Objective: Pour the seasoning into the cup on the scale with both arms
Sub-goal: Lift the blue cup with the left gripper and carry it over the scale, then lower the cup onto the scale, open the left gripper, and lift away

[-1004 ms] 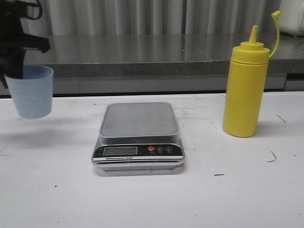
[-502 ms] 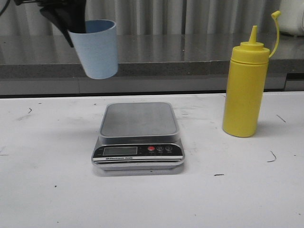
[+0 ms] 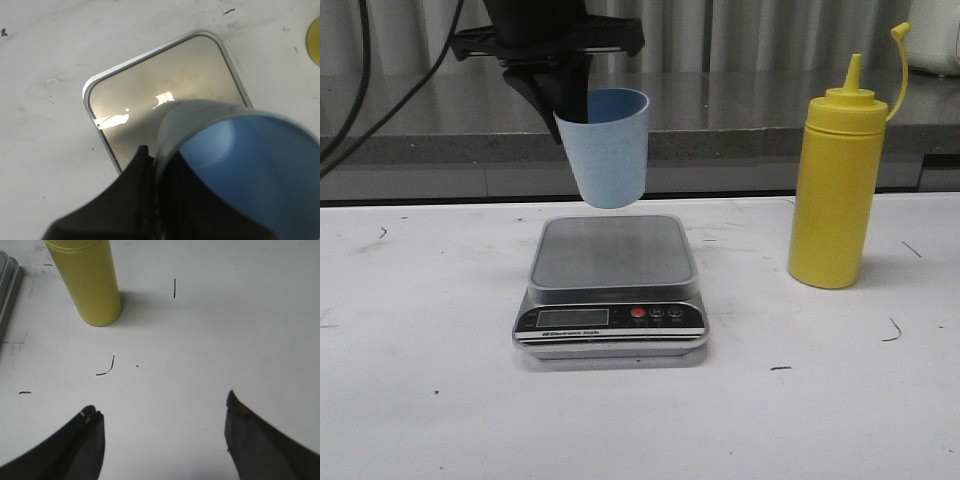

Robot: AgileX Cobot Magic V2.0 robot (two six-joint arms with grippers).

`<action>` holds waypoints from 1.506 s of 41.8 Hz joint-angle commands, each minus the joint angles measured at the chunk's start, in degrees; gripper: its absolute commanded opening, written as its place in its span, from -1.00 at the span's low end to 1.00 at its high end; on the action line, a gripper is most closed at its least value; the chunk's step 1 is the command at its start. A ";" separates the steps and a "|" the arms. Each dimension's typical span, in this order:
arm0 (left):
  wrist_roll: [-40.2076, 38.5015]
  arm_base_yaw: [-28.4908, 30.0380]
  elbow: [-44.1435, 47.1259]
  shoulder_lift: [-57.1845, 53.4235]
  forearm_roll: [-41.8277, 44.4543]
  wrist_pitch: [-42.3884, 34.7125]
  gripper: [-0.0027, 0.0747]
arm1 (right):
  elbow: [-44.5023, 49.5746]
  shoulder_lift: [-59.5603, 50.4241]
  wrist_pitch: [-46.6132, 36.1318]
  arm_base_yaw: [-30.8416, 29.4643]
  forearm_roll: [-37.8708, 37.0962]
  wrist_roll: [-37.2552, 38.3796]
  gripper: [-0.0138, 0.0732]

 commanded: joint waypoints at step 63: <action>-0.53 -0.36 -7.14 4.77 1.13 1.37 0.14 | -1.51 0.02 -3.32 -0.24 -0.74 -0.67 0.53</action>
